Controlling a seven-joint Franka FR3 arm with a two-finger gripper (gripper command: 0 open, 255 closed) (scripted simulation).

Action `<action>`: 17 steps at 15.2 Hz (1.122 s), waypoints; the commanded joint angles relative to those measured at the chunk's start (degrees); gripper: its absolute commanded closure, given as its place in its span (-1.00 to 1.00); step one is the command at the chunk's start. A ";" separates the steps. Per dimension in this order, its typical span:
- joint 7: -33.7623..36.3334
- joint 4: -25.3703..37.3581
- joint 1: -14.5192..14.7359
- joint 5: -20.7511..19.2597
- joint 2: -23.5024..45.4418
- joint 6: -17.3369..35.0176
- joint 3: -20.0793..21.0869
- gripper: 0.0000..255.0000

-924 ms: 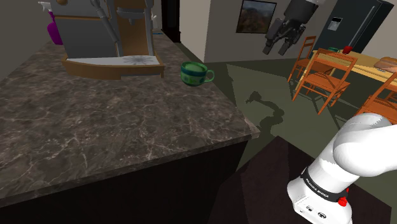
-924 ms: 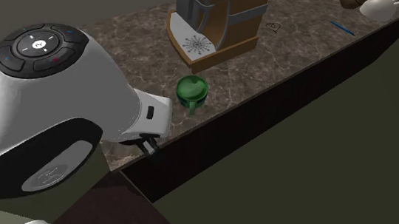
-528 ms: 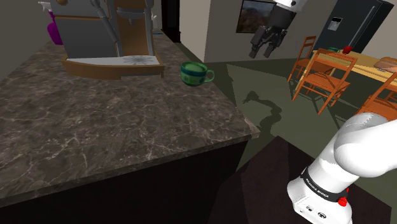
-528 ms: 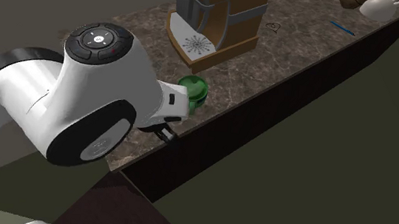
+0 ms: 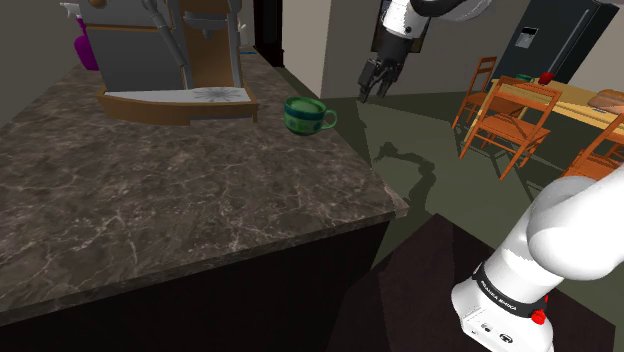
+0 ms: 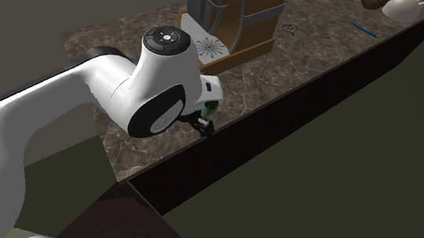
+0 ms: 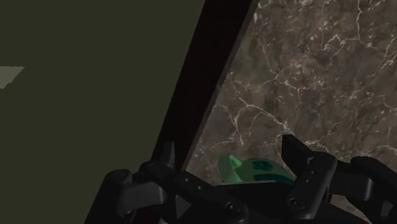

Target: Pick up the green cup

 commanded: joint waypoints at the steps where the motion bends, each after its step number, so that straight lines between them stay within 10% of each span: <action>1: -1.76 2.36 0.75 0.06 4.80 2.21 0.07 -1.00; 8: -7.25 10.68 2.38 0.06 18.49 6.79 0.60 -1.00; 17: -7.57 6.36 2.38 0.31 19.89 12.52 0.61 -1.00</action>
